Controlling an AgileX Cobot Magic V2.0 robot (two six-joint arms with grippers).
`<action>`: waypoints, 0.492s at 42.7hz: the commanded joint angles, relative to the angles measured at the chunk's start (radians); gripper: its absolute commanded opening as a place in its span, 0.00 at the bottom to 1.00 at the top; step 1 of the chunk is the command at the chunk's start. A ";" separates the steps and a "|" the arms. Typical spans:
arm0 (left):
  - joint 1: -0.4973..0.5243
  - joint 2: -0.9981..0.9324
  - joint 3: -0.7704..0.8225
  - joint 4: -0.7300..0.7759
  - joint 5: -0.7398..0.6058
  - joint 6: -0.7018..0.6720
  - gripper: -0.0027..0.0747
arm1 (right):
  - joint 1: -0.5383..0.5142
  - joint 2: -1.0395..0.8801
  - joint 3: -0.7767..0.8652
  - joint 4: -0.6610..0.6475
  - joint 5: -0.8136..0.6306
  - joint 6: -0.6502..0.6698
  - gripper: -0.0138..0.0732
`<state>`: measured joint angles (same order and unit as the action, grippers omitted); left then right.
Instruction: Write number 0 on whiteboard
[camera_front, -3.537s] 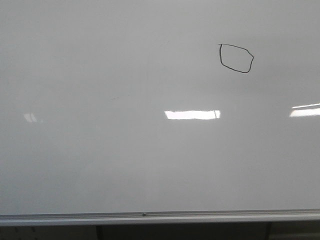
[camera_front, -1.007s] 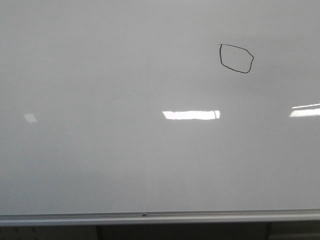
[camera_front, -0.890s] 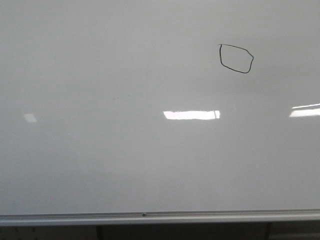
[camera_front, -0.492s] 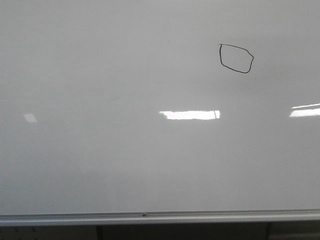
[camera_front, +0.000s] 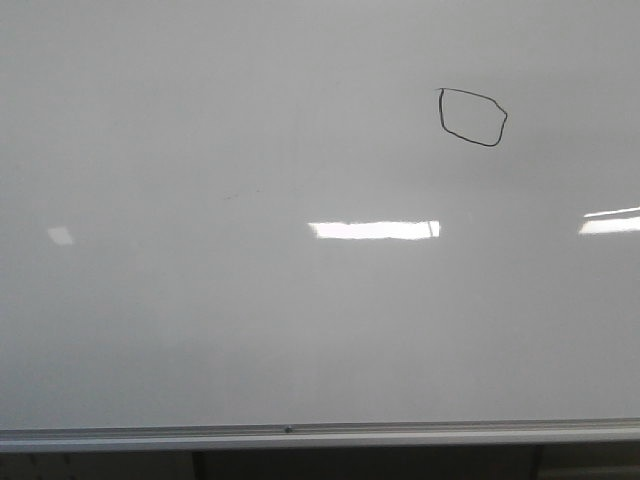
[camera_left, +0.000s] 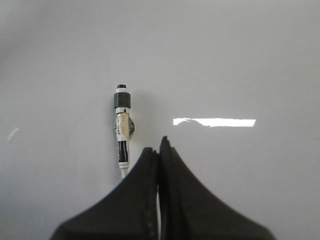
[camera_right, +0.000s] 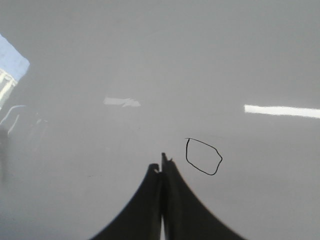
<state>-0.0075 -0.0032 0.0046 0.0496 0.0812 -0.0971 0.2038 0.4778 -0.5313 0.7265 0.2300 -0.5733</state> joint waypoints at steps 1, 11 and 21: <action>-0.005 -0.020 0.023 0.000 -0.089 -0.008 0.01 | -0.006 0.002 -0.026 0.013 -0.059 -0.003 0.09; -0.005 -0.020 0.023 0.000 -0.089 -0.008 0.01 | -0.006 -0.006 -0.020 -0.102 -0.059 0.000 0.09; -0.005 -0.020 0.023 0.000 -0.089 -0.008 0.01 | -0.057 -0.132 0.138 -0.306 -0.076 0.166 0.09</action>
<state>-0.0075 -0.0032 0.0046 0.0496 0.0812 -0.0971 0.1787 0.3890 -0.4272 0.4977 0.2300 -0.4910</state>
